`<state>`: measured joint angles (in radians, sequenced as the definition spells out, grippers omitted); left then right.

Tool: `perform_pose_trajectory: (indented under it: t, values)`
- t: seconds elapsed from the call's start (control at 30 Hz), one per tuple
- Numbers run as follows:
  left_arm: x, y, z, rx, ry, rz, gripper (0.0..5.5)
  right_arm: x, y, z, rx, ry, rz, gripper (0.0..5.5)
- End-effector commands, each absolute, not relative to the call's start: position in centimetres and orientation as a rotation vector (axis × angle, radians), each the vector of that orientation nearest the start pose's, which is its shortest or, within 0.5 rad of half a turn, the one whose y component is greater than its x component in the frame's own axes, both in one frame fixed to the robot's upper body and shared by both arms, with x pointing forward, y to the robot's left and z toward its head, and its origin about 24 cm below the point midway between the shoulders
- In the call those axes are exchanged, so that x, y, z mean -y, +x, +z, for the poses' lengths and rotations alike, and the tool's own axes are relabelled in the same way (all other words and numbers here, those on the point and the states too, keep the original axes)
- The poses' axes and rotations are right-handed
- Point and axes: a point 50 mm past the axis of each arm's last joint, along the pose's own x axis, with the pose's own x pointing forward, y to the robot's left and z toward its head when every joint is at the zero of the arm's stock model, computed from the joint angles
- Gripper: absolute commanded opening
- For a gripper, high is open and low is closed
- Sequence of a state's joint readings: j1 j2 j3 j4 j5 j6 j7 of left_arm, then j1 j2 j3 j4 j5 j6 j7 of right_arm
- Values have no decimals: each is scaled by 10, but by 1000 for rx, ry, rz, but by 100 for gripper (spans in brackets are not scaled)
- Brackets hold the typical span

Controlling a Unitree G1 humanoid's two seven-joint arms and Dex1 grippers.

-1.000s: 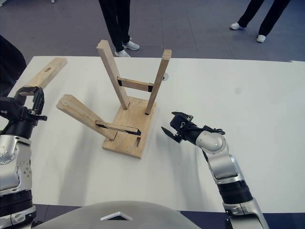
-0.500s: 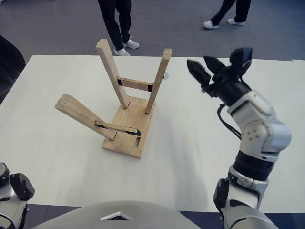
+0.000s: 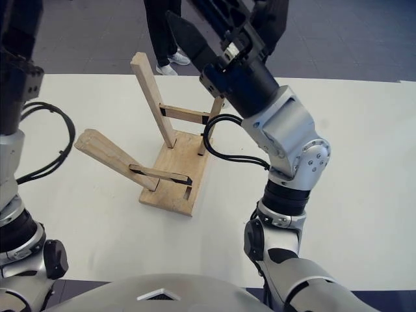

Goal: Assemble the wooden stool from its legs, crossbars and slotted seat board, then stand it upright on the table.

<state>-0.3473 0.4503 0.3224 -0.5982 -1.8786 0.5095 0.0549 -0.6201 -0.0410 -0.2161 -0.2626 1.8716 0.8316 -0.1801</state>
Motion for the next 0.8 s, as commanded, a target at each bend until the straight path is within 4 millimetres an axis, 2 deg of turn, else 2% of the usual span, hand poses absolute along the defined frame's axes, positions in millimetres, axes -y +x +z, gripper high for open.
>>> perform_pose_trajectory:
  t: [0.03, 0.2, 0.33, 0.67, 0.8]
  values:
    - [-158, 213, 259, 276, -995, -1020, 206, 77, 260, 265, -19, 1179, 1290, 550]
    - [-152, 208, 251, 218, -990, -1032, 206, 73, 260, 281, 51, 1146, 1311, 550]
    - [-151, 206, 248, 211, -986, -1026, 206, 77, 264, 283, 75, 1136, 1304, 550]
    - [-151, 203, 247, 193, -979, -1036, 206, 78, 262, 277, 65, 1050, 1295, 371]
    - [-151, 203, 247, 188, -974, -1039, 206, 80, 259, 276, 54, 1027, 1332, 276]
